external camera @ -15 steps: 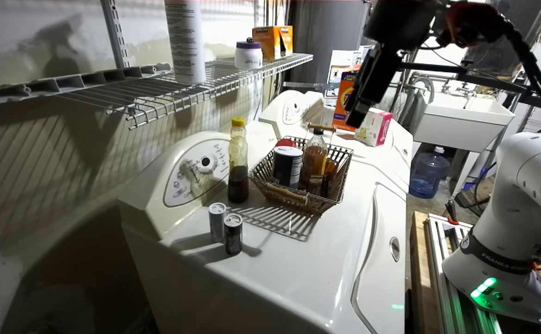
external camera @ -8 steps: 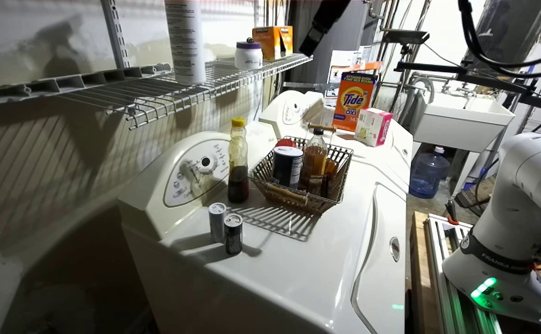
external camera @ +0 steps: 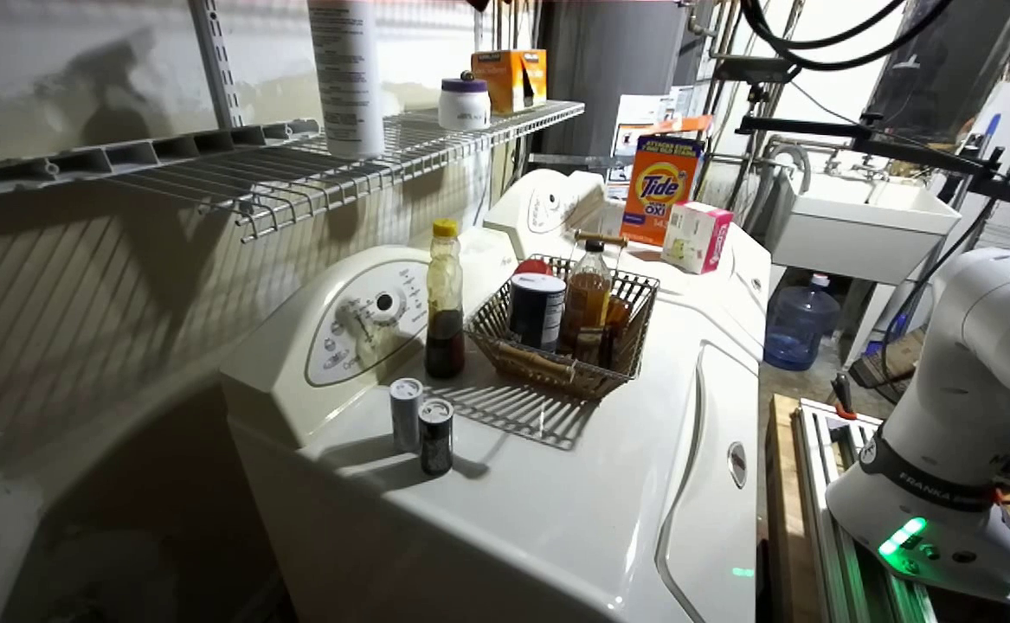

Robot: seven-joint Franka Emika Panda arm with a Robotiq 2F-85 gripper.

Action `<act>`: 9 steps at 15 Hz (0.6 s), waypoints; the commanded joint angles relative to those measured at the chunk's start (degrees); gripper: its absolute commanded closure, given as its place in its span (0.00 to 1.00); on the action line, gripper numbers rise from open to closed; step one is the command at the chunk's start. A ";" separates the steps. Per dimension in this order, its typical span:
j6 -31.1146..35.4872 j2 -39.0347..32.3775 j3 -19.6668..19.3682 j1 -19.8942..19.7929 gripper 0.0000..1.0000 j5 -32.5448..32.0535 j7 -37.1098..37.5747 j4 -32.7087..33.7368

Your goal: Squeeze the spray bottle

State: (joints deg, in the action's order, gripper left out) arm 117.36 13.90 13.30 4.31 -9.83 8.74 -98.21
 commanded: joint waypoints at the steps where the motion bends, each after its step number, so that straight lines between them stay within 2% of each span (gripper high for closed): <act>1: -0.40 -1.13 -0.76 0.91 0.00 -0.34 0.22 1.48; 8: -0.38 -1.07 -0.78 1.15 0.00 -0.31 0.22 1.17; 9: 2.27 -1.21 -1.30 1.09 0.00 0.45 -0.06 0.98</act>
State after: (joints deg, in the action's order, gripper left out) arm 117.24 13.01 13.11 4.67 -9.83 8.75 -97.39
